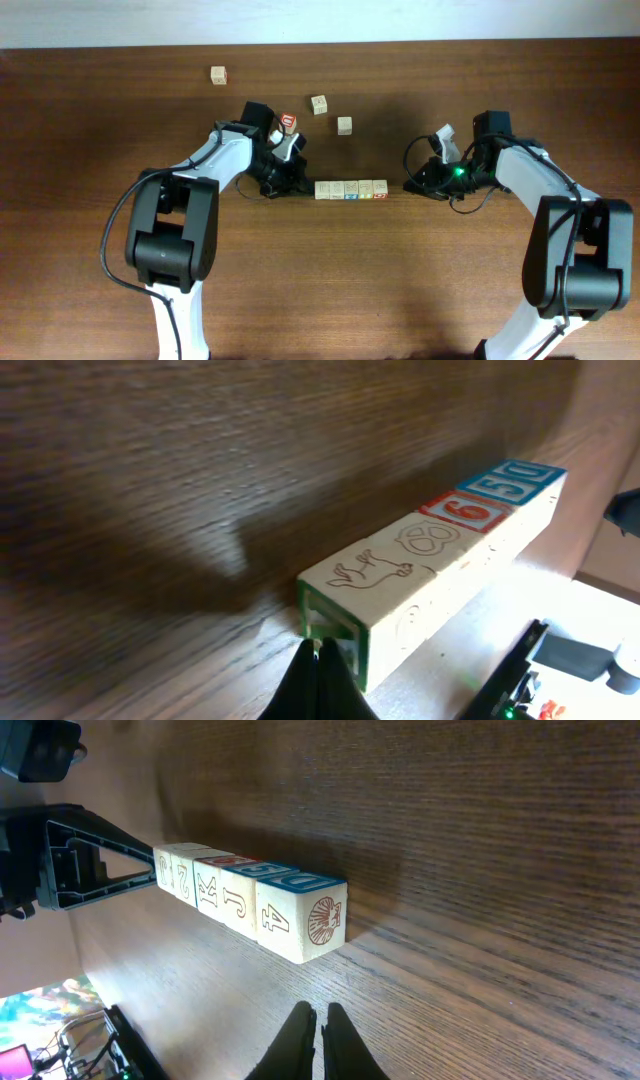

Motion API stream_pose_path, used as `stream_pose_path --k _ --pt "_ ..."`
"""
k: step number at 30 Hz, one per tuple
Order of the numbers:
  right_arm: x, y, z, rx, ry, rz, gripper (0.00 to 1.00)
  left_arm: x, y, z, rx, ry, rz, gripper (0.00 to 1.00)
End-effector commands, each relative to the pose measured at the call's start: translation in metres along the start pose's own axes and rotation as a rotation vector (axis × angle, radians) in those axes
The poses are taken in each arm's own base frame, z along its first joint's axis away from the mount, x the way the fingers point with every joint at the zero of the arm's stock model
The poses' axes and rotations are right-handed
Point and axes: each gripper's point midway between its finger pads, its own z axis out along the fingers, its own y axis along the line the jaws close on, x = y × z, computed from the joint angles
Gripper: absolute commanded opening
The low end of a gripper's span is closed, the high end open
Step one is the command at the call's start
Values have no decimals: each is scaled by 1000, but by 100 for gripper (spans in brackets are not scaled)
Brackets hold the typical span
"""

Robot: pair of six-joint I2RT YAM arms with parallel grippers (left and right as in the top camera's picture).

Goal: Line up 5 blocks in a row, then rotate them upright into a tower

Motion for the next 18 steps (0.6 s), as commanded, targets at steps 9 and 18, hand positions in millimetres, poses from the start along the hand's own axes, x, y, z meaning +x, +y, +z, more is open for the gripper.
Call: stream_pose_path --k 9,18 --pt "5 6 12 9 31 -34 7 -1 -5 0 71 0 -34 0" --pt "5 6 12 11 29 -33 7 -1 -10 0 103 6 -34 0"
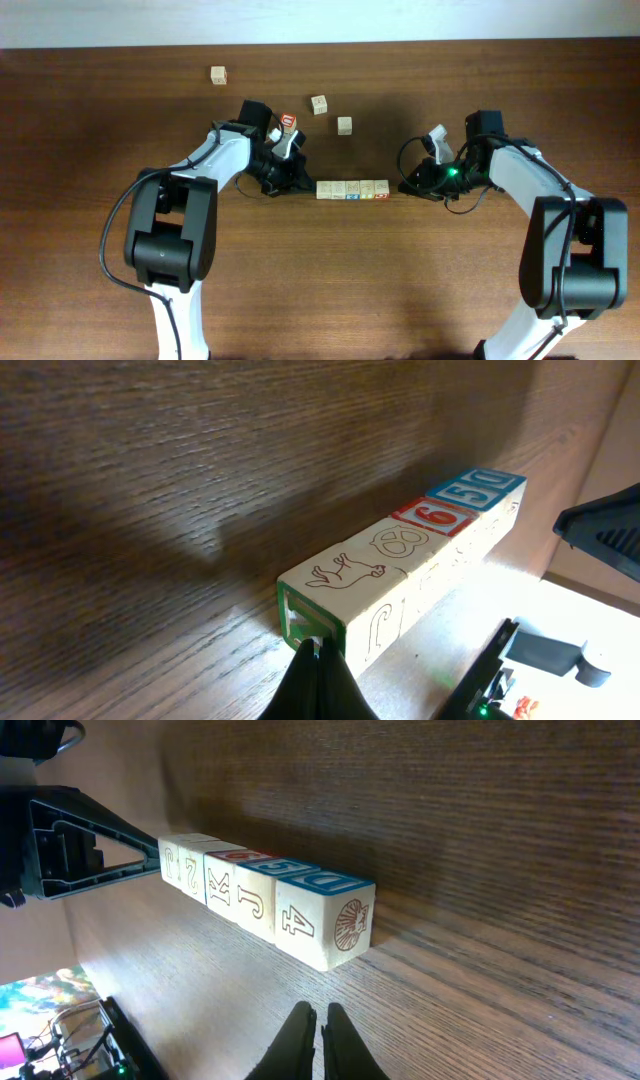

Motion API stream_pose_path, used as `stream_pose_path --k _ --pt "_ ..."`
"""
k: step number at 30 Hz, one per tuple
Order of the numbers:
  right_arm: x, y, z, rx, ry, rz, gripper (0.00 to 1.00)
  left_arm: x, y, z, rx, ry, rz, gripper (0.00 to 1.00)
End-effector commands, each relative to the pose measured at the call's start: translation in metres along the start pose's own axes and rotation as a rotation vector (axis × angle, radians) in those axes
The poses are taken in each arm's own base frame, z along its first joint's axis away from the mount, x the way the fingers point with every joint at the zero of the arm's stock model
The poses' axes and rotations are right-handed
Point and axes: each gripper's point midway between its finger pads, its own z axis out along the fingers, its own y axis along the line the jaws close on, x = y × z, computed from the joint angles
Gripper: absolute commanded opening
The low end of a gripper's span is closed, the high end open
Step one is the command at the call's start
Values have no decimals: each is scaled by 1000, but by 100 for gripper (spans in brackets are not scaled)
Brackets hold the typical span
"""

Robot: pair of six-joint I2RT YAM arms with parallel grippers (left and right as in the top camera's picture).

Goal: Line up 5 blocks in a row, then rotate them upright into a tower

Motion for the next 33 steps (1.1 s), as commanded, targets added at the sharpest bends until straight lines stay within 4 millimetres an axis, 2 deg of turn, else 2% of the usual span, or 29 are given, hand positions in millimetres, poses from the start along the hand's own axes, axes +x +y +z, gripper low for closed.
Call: stream_pose_path --k 1,8,14,33 --pt "1 -6 4 30 6 14 7 3 -1 2 40 14 -21 0" --pt "-8 -17 10 57 -20 5 7 3 -1 2 39 13 -21 0" --pt "-7 -32 26 50 -2 16 5 3 -1 2 39 13 -21 0" --pt "0 -12 45 -2 40 -51 4 1 -1 2 36 7 -15 0"
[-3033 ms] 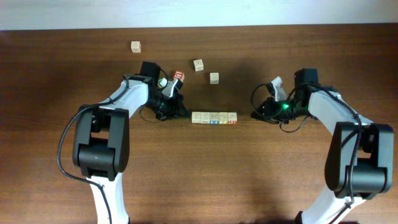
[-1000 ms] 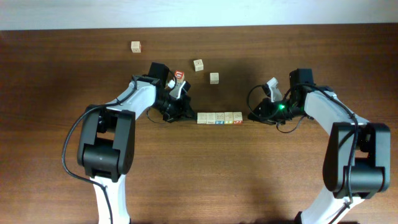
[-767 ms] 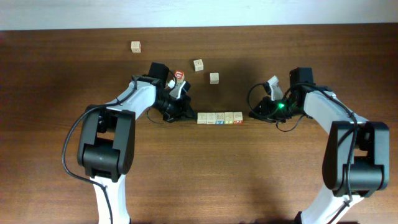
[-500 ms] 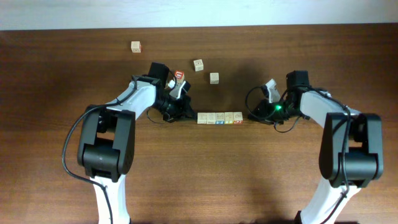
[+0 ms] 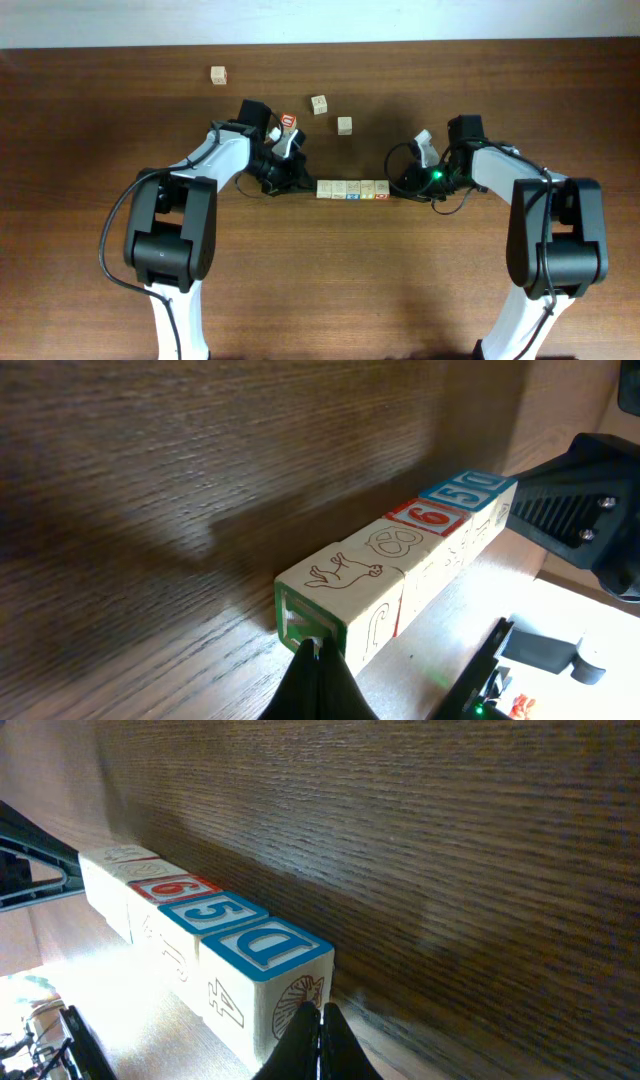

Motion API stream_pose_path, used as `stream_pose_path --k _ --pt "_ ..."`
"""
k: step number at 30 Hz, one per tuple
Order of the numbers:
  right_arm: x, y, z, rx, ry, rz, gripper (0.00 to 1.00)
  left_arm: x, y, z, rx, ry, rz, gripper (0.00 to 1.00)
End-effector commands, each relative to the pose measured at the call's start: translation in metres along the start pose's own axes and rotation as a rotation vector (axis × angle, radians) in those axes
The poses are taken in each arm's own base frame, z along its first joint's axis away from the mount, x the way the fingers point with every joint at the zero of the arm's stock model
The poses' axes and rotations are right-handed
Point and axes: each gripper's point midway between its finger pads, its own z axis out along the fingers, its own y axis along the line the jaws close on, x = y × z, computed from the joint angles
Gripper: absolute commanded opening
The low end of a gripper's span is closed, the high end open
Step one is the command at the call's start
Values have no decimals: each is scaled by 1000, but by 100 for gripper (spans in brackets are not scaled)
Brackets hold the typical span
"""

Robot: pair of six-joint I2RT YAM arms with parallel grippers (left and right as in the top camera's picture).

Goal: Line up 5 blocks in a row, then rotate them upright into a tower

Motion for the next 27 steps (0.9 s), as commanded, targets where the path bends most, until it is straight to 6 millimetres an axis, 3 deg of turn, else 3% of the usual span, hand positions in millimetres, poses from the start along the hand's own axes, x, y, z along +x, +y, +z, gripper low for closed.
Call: stream_pose_path --k 1,15,21,27 --pt "3 8 5 -35 14 -20 4 3 2 2 23 12 -21 0" --pt "5 28 10 -114 25 -50 4 3 2 2 23 12 -21 0" --pt "5 9 12 3 29 17 4 3 11 5 -53 4 -43 0" --pt "5 7 12 17 28 17 5 4 9 10 -73 8 -45 0"
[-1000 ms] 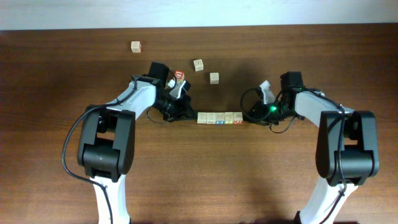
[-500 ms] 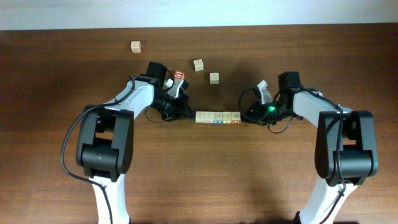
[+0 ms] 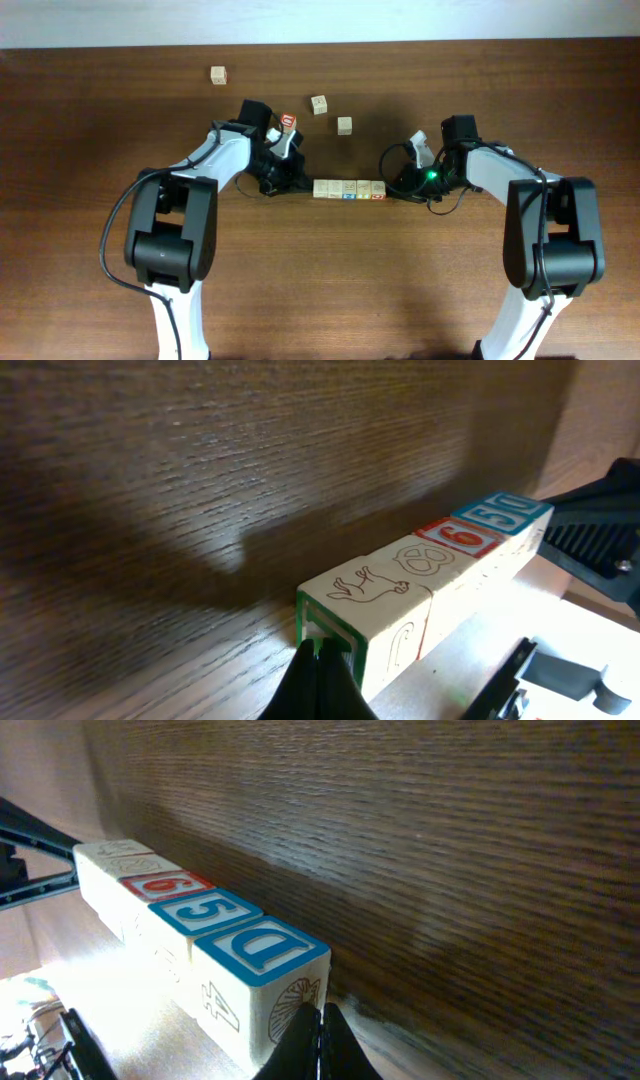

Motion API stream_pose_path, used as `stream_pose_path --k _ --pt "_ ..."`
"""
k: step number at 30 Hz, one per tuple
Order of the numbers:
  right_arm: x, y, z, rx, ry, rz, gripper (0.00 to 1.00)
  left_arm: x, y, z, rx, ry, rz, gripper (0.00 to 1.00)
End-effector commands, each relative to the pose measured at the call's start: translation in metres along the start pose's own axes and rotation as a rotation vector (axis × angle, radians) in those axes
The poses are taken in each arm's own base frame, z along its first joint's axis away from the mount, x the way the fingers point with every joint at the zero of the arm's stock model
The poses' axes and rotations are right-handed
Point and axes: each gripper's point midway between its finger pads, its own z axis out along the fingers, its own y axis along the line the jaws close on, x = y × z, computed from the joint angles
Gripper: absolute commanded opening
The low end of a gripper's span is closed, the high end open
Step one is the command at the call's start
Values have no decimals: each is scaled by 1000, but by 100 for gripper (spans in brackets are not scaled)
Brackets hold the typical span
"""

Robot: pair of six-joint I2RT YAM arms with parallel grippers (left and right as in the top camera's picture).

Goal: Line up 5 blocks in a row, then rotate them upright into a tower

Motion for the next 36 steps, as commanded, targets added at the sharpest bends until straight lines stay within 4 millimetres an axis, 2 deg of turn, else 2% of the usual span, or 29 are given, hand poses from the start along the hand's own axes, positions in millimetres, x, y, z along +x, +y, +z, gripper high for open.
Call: stream_pose_path --k 1,13,17,23,26,29,36 --pt "4 3 6 0 16 -1 4 6 -3 9 1 22 -12 0" --pt "4 3 6 0 18 2 5 3 -3 8 15 11 -8 0" --pt "4 3 6 0 18 2 4 -5 6 -5 48 -13 -39 0" --pt "4 3 6 0 18 2 4 -12 8 -28 170 -38 4 0" --pt "4 3 6 0 18 1 4 -9 8 -28 169 -35 49 0" --pt "4 3 6 0 18 1 4 -7 -3 -27 253 -23 91 0" --pt "4 3 6 0 18 2 4 -4 4 -19 254 -3 68 0"
